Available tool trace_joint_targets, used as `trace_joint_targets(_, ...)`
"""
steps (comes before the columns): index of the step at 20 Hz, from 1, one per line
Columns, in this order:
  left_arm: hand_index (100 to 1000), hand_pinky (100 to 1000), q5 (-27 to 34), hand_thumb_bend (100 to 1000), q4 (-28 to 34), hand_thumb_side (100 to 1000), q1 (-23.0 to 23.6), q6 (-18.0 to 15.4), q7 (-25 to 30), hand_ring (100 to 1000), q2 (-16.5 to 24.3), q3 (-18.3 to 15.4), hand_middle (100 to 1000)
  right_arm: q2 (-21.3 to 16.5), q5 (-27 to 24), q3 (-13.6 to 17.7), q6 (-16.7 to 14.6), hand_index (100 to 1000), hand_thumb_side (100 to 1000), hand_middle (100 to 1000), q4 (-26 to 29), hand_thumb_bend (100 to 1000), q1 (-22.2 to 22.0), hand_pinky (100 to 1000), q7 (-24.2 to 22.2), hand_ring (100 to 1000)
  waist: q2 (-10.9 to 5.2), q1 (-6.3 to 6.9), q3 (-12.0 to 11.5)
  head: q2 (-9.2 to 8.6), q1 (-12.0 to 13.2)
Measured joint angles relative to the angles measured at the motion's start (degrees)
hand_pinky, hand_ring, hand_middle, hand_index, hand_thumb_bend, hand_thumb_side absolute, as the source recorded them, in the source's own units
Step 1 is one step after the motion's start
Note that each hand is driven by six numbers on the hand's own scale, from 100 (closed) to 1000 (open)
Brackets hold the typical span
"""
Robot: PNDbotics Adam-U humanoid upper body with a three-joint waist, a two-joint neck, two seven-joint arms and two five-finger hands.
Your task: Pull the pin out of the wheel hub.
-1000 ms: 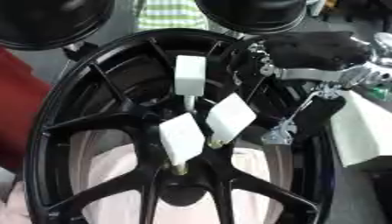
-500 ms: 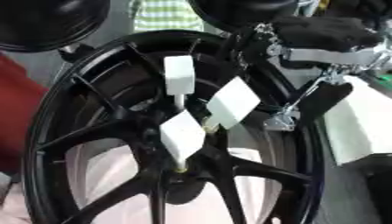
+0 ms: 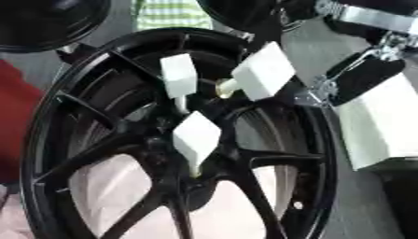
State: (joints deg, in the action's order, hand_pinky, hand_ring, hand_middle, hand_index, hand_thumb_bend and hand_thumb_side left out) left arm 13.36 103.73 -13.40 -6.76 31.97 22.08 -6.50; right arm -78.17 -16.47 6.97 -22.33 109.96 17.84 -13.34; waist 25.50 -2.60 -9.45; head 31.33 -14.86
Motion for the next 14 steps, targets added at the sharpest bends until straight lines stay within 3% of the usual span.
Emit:
trace_joint_targets(4, 716, 547, 0.0, 100, 0.0, 842, 1.0, -0.1, -0.5, 553, 0.0, -0.5, 488, 1.3, -2.5, 6.0, -0.8, 491, 100, 446, -9.2, 100, -5.8, 902, 4.2, 867, -0.12, 0.21, 3.0, 0.51, 1.2)
trace_joint_targets(9, 716, 547, 0.0, 100, 0.0, 836, 1.8, 0.0, -1.2, 553, 0.0, -1.1, 488, 9.0, -1.9, 15.3, -3.5, 493, 100, 448, -22.5, 100, -15.6, 900, 14.3, 867, -0.12, 1.06, 5.6, 1.39, 2.8)
trace_joint_targets(12, 716, 547, 0.1, 100, 0.0, 822, 2.0, 0.1, -1.5, 553, 0.0, -1.2, 488, 14.0, 2.9, 19.7, -2.9, 515, 100, 468, -28.5, 100, -20.7, 901, 21.1, 874, -0.14, 1.6, 6.0, 2.18, 3.8)
trace_joint_targets(14, 716, 547, 0.4, 100, 0.0, 813, 2.4, 0.0, -1.7, 553, -0.2, -1.4, 489, 17.2, 8.6, 21.3, -0.7, 615, 100, 573, -30.5, 100, -23.4, 917, 24.9, 929, -0.66, 2.43, 6.2, 3.11, 4.1)
